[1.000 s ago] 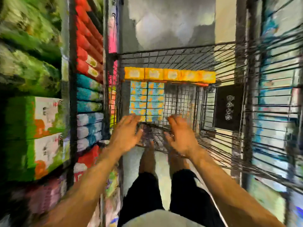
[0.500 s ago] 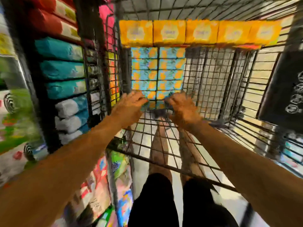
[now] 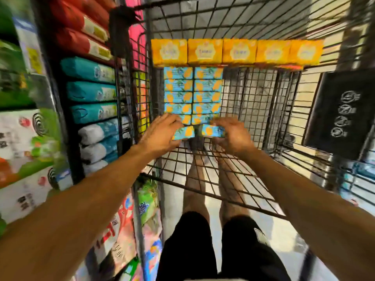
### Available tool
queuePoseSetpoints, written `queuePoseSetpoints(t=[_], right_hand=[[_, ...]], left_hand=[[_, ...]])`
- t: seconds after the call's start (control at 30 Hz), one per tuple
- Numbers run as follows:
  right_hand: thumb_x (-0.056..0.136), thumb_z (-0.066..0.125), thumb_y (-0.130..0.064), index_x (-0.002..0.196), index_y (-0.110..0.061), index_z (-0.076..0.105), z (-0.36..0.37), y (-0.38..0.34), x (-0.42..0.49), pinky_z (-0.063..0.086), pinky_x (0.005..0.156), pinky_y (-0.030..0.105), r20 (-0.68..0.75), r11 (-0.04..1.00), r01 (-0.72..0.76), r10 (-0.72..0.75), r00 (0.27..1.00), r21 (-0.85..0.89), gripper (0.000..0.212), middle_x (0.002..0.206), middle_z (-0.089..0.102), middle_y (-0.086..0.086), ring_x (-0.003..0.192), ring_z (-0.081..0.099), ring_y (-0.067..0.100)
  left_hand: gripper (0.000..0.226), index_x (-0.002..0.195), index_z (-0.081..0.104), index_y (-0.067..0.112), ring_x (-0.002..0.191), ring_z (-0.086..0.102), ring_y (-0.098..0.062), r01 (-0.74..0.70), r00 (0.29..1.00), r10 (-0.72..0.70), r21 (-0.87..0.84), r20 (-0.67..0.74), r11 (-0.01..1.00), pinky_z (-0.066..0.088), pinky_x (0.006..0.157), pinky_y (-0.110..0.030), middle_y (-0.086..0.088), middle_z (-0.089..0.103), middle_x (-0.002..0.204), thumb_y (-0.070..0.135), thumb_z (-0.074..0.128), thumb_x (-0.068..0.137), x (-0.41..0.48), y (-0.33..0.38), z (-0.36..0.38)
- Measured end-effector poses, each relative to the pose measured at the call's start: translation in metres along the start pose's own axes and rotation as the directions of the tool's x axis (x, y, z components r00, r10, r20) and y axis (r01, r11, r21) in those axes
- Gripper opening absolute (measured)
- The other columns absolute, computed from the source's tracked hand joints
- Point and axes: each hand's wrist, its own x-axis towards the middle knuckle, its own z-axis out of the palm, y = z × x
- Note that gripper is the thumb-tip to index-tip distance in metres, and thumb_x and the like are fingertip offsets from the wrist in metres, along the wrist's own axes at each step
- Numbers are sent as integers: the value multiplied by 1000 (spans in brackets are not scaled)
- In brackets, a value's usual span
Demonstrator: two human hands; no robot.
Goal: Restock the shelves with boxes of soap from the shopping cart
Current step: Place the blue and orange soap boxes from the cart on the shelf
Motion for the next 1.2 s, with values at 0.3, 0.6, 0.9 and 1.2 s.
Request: queuePoseSetpoints(t=[0.3,0.6,0.9,1.2], right_hand=[[89,68,13,123,-3,64,-138,-111,-103,49,68,5,-91,806,-202,301,949,556,37,107,64,-2,74,65,-12],[57,93,-48,110,-23,73,-186,-158,-206,51,101,53,-55,671,-80,178,983,737,62,108,75,10,92,70,19],[92,66,-1,105,-8,71,-169,-213,-298,59,75,25,187,632,-61,-135,973,772,15,94,80,3,80,74,11],[75,73,-7,123,0,63,-92,-271,-387,61,75,27,478,630,-177,-347,807,756,49,111,74,18,89,73,20]], left_hand=[[43,126,63,-3,106,55,-12,232,840,-539,-853,-67,467,46,78,-5,-9,63,119,-4,74,85,-80,116,-122],[64,106,73,18,99,70,-26,-305,597,-795,-946,-103,-107,55,90,-42,-10,75,112,37,95,49,-205,248,-141],[73,121,67,4,108,67,-31,-613,317,-948,-770,-32,-179,49,104,-51,-18,71,120,32,95,60,-326,380,-61],[52,126,60,-1,102,71,-27,-807,23,-999,-591,-35,2,55,97,-41,-22,70,121,5,74,76,-461,470,32]])
